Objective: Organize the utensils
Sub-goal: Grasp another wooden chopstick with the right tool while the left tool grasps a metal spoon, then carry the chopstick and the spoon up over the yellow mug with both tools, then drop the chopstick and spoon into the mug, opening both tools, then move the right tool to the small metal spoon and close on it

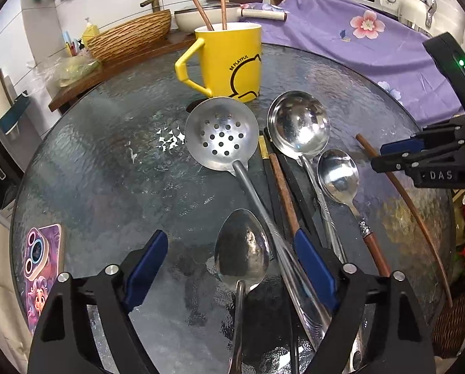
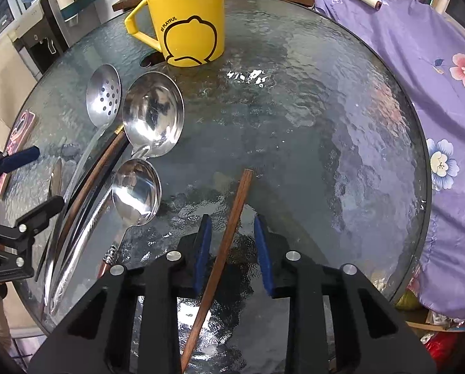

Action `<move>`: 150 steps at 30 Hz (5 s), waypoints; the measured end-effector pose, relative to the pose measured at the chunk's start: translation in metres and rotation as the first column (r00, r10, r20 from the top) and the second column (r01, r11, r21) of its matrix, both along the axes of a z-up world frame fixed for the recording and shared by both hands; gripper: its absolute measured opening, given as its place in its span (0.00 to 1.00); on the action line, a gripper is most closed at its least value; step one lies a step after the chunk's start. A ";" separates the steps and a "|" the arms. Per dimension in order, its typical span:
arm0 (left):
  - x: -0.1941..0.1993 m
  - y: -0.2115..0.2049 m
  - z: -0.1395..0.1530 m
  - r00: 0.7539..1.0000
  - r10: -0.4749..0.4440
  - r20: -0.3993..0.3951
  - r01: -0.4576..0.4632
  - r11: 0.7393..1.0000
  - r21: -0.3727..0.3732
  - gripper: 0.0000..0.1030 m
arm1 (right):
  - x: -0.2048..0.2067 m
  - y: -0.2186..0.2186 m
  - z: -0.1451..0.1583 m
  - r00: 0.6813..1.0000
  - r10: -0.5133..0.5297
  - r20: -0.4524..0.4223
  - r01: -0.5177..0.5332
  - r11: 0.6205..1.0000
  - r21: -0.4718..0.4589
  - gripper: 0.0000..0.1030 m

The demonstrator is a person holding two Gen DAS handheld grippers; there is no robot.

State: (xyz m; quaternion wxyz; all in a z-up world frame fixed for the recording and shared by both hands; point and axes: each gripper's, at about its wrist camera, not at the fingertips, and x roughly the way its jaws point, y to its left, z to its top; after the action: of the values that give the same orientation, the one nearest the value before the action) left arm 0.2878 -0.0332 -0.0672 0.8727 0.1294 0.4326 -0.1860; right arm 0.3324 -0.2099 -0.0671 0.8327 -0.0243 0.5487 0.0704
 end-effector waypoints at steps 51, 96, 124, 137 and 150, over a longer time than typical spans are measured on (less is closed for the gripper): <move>-0.003 0.017 0.070 0.991 0.056 0.122 -0.031 0.979 -0.201 0.34 | -0.026 -0.023 0.079 0.972 -0.043 0.232 -0.013 0.972 0.235 0.08; 0.123 -0.029 0.215 0.920 0.187 0.345 -0.057 0.934 -0.353 0.34 | 0.088 -0.006 0.304 0.805 -0.070 0.589 -0.034 0.986 0.163 0.07; 0.155 -0.011 0.148 0.940 0.247 0.236 -0.151 0.920 -0.362 0.50 | 0.166 0.011 0.182 0.903 -0.079 0.423 0.004 0.984 0.176 0.07; 0.107 0.018 0.102 0.950 0.259 0.176 -0.195 0.930 -0.312 0.87 | 0.130 -0.006 0.143 0.920 -0.111 0.375 0.019 0.971 0.239 0.51; 0.047 0.039 0.039 0.969 0.240 0.065 -0.218 0.945 -0.243 0.90 | 0.049 -0.013 0.052 0.975 -0.057 0.214 -0.003 0.962 0.274 0.51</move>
State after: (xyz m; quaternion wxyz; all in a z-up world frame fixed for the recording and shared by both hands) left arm 0.3351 0.0058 -0.0281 0.9167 -0.0168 0.3785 -0.1269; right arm 0.3811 -0.2225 -0.0150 0.8845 0.0905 0.4385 0.1307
